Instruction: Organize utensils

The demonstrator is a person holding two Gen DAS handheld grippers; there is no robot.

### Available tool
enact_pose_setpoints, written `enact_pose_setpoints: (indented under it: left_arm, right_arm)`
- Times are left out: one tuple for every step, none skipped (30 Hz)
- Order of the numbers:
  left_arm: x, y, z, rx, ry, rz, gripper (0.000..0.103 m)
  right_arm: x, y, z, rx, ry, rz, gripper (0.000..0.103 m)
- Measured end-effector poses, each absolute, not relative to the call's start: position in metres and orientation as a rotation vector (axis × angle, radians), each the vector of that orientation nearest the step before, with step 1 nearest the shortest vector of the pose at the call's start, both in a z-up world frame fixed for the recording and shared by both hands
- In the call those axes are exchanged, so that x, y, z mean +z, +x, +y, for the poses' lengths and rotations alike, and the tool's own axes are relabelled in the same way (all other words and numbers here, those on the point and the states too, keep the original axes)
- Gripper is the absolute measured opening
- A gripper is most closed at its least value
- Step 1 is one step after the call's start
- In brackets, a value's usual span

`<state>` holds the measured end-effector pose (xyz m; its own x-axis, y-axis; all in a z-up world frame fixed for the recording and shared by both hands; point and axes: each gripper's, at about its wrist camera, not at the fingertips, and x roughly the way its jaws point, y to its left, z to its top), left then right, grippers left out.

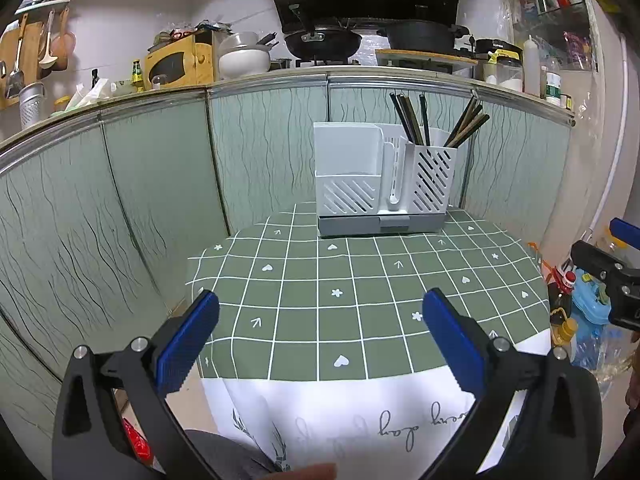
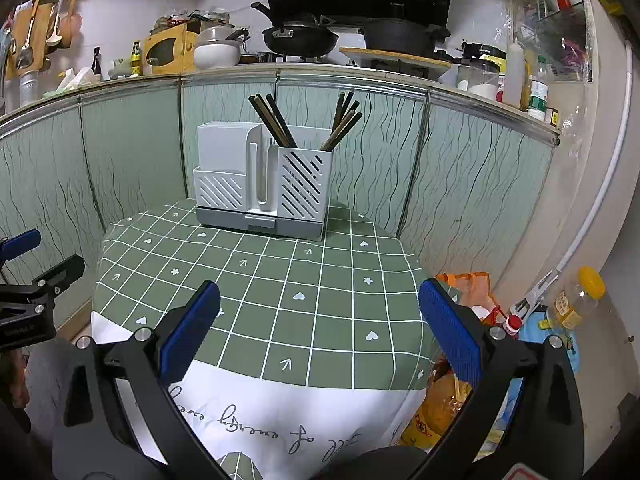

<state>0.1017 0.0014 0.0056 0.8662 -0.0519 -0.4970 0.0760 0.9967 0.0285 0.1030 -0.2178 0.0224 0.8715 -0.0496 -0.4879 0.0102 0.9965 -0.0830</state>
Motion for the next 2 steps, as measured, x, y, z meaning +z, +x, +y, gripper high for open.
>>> enact_pose_setpoints:
  left_arm:
    - [0.0051,0.1019,0.0018,-0.067,0.046,0.521,0.098]
    - [0.0044,0.1023,0.0019,-0.067,0.047,0.523,0.098]
  right_arm:
    - [0.0223,0.1037,-0.2180,-0.032,-0.079,0.513,0.095]
    - [0.0216,0.1039,-0.2182,-0.031,-0.078,0.514,0.096]
